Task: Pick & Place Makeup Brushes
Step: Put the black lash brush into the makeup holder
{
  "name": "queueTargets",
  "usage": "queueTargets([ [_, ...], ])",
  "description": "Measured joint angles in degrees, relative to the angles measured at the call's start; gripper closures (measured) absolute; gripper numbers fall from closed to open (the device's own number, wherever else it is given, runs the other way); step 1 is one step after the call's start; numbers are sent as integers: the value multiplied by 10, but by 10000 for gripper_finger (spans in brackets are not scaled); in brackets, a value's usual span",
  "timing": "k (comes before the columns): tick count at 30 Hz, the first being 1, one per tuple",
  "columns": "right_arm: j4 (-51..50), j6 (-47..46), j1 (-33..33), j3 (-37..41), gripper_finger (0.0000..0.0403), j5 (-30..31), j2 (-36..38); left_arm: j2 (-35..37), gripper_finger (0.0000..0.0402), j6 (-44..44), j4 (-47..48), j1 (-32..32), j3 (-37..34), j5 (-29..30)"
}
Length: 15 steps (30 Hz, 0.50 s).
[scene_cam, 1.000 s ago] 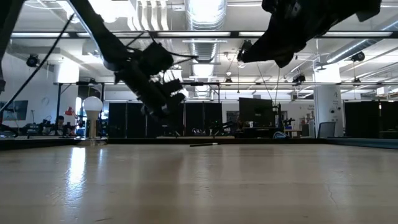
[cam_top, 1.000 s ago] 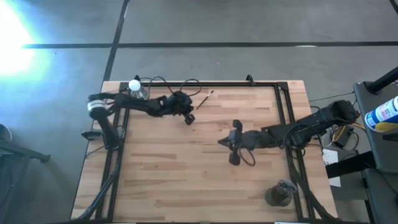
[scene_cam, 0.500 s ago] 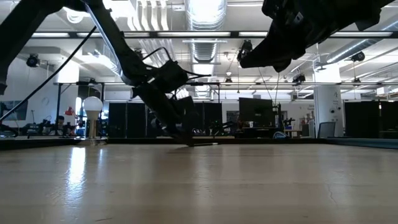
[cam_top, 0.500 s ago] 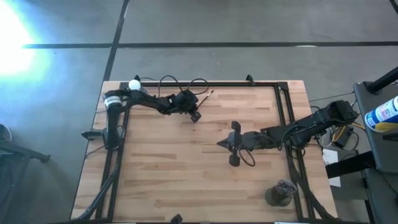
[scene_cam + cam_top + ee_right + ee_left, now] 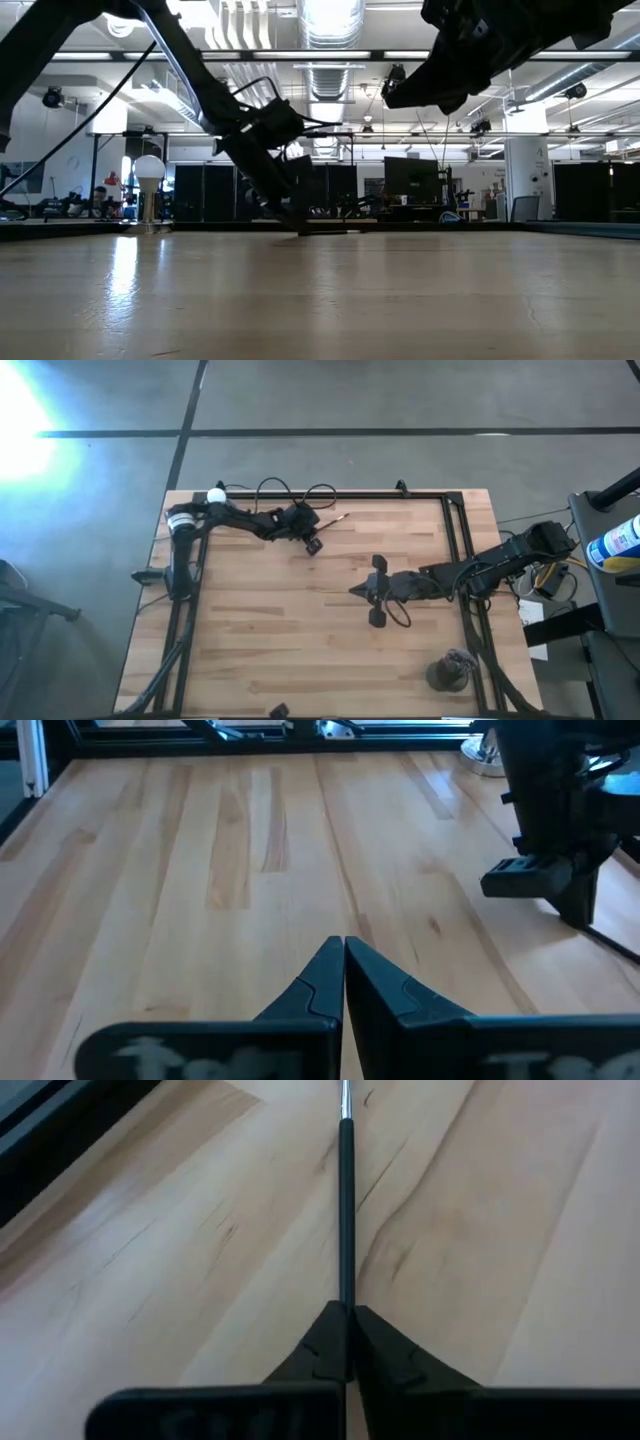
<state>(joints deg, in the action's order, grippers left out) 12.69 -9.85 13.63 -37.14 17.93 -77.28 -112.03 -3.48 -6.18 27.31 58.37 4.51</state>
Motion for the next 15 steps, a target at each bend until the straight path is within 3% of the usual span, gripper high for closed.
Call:
queueTargets([
  [4, 1, 4, 0, 6, 394, 6, 0, 6, 397, 4, 29, -2, -3, 9],
  [8, 2, 2, 0, 22, 394, 51, 0, 37, 399, 5, 25, -11, -32, 20],
  [15, 128, -1, 0, 86, 394, 76, 0, 145, 400, -21, -57, -24, -181, 22],
])
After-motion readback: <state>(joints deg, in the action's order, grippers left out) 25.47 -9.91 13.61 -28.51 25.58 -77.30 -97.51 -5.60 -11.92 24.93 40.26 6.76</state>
